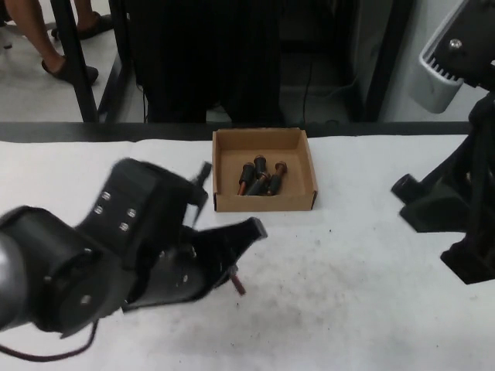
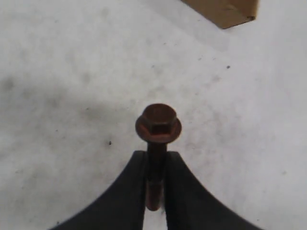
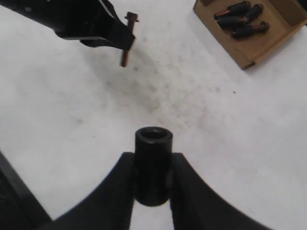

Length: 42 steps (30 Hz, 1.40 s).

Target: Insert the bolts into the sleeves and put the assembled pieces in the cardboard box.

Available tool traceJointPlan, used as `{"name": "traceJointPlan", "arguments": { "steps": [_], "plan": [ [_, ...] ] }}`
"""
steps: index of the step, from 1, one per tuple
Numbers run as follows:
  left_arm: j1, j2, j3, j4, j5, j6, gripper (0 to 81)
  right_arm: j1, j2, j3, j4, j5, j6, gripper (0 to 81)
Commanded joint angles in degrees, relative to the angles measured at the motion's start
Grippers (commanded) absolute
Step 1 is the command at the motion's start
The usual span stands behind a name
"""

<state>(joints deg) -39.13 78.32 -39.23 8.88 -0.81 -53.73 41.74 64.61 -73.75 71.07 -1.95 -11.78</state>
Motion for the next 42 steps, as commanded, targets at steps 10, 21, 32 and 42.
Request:
{"name": "traceJointPlan", "arguments": {
  "steps": [10, 21, 32, 42],
  "plan": [
    [12.48, -20.80, 0.98, -4.86, 14.17, 17.66, 0.8, 0.60, 3.63, 6.79, -15.57, -15.88, 9.36, 0.2],
    [29.20, -35.49, 5.45, -5.33, 42.44, 25.83, 0.8, 6.05, 15.18, 6.79, -37.27, -23.03, 11.78, 0.2],
    [32.58, -35.80, 5.80, -5.10, 50.19, 27.87, 0.8, 7.31, 18.59, 6.79, -43.52, -20.62, 11.78, 0.2],
    [32.58, -35.80, 5.80, -2.31, 50.19, 29.23, 0.8, 7.31, 18.59, 3.79, -43.60, -16.78, 11.78, 0.2]
  ]
}}
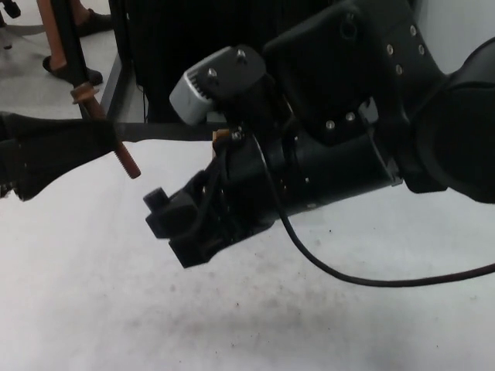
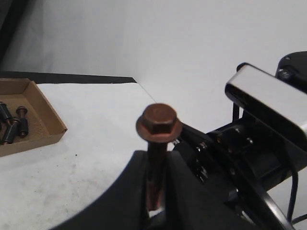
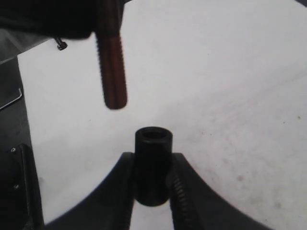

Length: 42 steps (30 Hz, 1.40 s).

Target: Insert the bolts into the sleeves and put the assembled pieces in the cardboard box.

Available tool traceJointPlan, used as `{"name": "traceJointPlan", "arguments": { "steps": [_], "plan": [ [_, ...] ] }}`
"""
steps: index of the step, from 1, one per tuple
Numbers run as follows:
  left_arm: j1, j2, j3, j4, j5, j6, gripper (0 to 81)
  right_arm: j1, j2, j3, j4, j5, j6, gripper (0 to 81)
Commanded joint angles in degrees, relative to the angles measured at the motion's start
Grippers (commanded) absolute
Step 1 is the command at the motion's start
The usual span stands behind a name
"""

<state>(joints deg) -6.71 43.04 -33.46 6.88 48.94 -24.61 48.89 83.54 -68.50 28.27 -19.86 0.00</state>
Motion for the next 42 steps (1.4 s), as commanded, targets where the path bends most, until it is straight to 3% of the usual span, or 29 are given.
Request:
{"name": "traceJointPlan", "arguments": {
  "steps": [1, 18, 42],
  "plan": [
    [0.16, -0.53, 0.03, -0.54, 0.19, 0.13, 0.8, 0.16, -0.34, -1.50, -0.80, 1.14, 0.00, 0.2],
    [0.16, -0.53, 0.03, -0.71, 0.03, 0.23, 0.8, 0.21, -2.00, -1.47, -0.89, -3.73, -0.81, 0.2],
    [0.16, -0.53, 0.03, -5.00, 0.45, -1.13, 0.8, 0.21, -3.52, -1.27, -0.49, -3.35, -1.22, 0.2]
  ]
}}
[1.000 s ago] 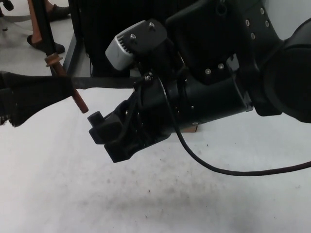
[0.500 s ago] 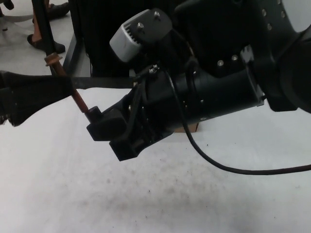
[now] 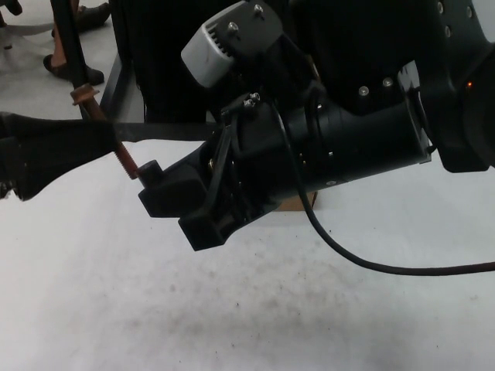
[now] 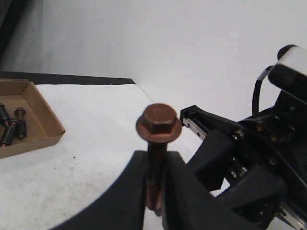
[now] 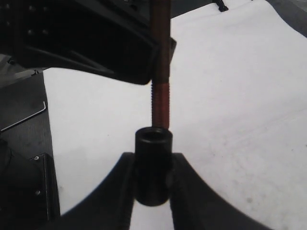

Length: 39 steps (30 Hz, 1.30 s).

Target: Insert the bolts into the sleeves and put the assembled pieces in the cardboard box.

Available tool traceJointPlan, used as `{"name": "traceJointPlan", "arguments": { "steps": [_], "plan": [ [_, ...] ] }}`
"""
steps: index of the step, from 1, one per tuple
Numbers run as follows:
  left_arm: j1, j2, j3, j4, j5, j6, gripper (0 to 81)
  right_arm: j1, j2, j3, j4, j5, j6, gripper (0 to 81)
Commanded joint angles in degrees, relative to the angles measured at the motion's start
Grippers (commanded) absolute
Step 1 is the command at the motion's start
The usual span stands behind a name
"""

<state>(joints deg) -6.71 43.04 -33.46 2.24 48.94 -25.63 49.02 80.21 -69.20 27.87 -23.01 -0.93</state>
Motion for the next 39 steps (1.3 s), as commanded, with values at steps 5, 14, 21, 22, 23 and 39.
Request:
{"name": "traceJointPlan", "arguments": {
  "steps": [5, 14, 21, 22, 23, 39],
  "plan": [
    [0.16, -0.53, -0.07, -2.68, 0.45, -1.61, 0.8, 0.07, -0.05, -0.31, -0.09, -0.06, -0.69, 0.2],
    [0.16, -0.53, -0.07, -0.37, 0.45, -1.59, 0.8, 0.07, -0.05, -0.33, -0.37, -0.29, -0.78, 0.2],
    [0.16, -0.53, -0.07, -0.39, 1.35, -3.92, 0.8, 0.07, -0.05, -0.33, -0.37, -0.29, -0.78, 0.2],
    [0.16, -0.53, -0.07, -0.39, 1.98, -3.92, 0.8, 0.07, -0.05, -0.33, -0.37, -0.29, -0.78, 0.2],
    [0.16, -0.53, -0.07, -0.39, 2.45, -3.92, 0.8, 0.07, -0.05, -0.33, -0.37, -0.29, -0.78, 0.2],
    [0.16, -0.53, -0.07, 0.55, 6.06, -3.78, 0.8, 0.07, -0.05, -0.33, -0.67, -0.29, -0.31, 0.2]
  ]
}}
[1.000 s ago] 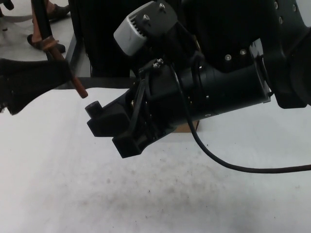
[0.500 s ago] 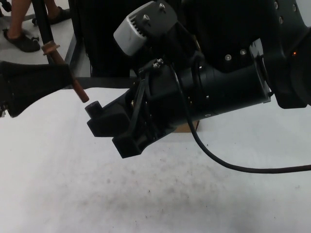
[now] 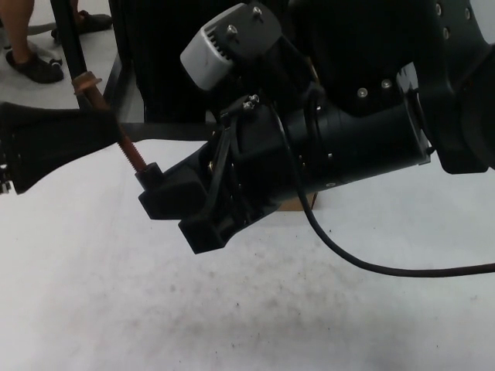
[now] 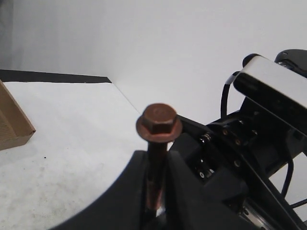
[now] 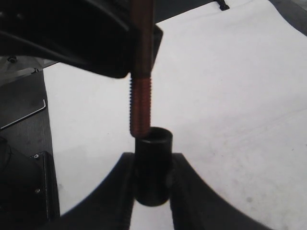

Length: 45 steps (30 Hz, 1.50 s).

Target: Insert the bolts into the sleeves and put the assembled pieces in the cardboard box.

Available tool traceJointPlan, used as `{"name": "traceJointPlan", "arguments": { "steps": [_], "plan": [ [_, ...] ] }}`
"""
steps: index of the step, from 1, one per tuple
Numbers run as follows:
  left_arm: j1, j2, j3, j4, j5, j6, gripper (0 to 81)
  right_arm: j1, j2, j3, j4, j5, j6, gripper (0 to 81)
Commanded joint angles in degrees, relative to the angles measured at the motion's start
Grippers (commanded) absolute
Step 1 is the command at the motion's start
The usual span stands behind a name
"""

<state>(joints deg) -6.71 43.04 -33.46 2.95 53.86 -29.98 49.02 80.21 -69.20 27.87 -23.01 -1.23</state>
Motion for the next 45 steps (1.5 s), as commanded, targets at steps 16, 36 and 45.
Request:
{"name": "traceJointPlan", "arguments": {
  "steps": [16, 36, 45],
  "plan": [
    [0.05, -0.53, -0.07, 6.80, 1.15, 3.78, 0.8, 0.07, -1.12, -0.33, -3.06, -2.22, 1.53, 0.2],
    [0.04, -0.53, -0.07, 6.70, 1.96, 4.06, 0.8, 0.18, -1.12, -0.33, -4.29, -6.88, 2.55, 0.2],
    [-2.76, -0.53, -0.07, 6.70, 2.80, 3.28, 0.8, 0.18, -1.00, -0.33, -5.91, -6.75, 2.35, 0.2]
  ]
}}
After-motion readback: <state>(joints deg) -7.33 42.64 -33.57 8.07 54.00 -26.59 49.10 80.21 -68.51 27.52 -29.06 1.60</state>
